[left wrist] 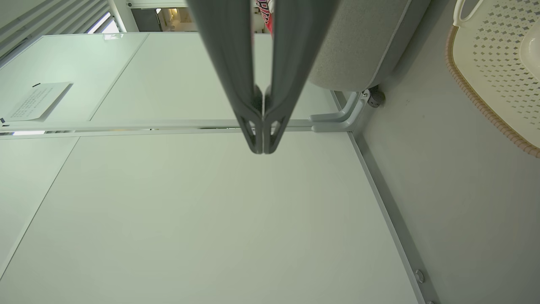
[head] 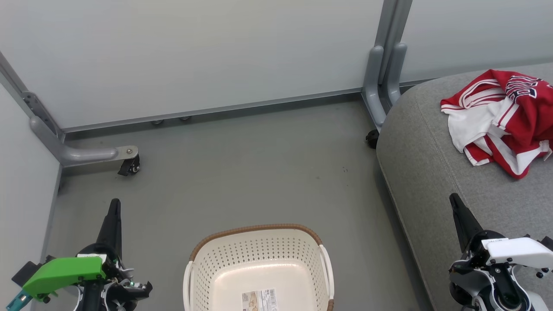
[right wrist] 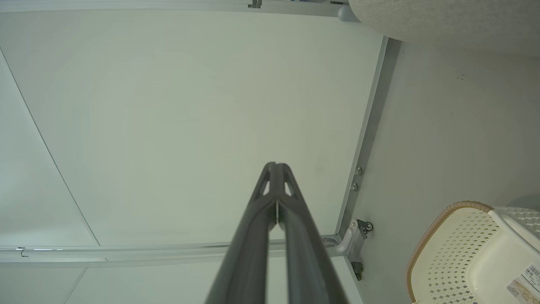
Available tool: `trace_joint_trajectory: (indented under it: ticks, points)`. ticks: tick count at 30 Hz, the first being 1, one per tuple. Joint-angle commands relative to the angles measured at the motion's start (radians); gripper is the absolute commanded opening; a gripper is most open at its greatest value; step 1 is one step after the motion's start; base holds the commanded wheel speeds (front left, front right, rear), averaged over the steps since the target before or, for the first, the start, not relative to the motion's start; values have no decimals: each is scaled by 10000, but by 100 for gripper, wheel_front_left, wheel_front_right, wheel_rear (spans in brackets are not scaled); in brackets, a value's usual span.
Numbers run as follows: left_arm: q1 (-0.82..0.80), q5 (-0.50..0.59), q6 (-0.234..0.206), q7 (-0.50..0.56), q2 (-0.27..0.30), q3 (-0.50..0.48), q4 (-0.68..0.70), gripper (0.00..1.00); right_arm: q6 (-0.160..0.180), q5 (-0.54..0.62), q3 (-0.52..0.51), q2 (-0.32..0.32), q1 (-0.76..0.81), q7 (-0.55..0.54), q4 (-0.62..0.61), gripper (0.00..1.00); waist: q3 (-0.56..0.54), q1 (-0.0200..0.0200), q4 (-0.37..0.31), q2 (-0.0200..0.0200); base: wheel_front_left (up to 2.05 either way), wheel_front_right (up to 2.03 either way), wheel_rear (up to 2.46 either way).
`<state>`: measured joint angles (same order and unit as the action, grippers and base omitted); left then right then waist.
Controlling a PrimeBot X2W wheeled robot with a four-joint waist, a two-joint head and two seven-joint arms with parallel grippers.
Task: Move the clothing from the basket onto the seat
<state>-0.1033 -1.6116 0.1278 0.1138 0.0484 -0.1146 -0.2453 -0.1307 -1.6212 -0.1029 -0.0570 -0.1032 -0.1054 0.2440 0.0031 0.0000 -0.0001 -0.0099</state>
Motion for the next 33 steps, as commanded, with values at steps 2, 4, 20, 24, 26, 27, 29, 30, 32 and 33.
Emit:
trace_joint_trajectory:
  ticks: [2, 4, 20, 24, 26, 27, 29, 30, 32, 33]
  points:
    - [-103, -24, 61, 43, 33, -20, -5, 0, 0, 5, -30, -17, -87, -47, 24, 0, 0, 0, 1, 99, 0, 0, 0]
    - [-103, -24, 61, 43, 32, -20, -4, 0, 0, 8, -33, -16, -87, -50, 23, 0, 0, 0, 1, 99, 0, 0, 0]
    - [-102, -25, 61, 42, 32, -18, -5, 0, 0, 29, -54, 0, -90, -68, 25, 0, 0, 0, 1, 99, 0, 0, 0]
    - [-102, -25, 61, 43, 33, -18, -3, 0, 0, 37, -58, 3, -91, -57, 26, 0, 0, 0, 1, 99, 0, 0, 0]
    - [-102, -25, 63, 41, 33, -18, -5, 0, 0, 39, -61, 4, -91, -59, 26, 0, 0, 0, 1, 99, 0, 0, 0]
    - [-102, -25, 63, 41, 33, -18, -5, 0, 0, 40, -61, 4, -91, -60, 26, 0, 0, 0, 1, 99, 0, 0, 0]
    - [-102, -26, 63, 41, 33, -18, -3, 0, 0, 43, -63, 6, -91, -63, 24, 0, 0, 0, 1, 99, 0, 0, 0]
    - [-102, -26, 61, 41, 33, -18, -4, 0, 0, 45, -64, 8, -92, -65, 25, 0, 0, 0, 1, 99, 0, 0, 0]
    - [-102, -26, 61, 41, 33, -18, -3, 0, 0, 48, -66, 9, -92, -68, 25, 0, 0, 0, 1, 99, 0, 0, 0]
    - [-102, -26, 61, 41, 32, -17, -4, 0, 0, 48, -66, 10, -92, -69, 25, 0, 0, 0, 1, 99, 0, 0, 0]
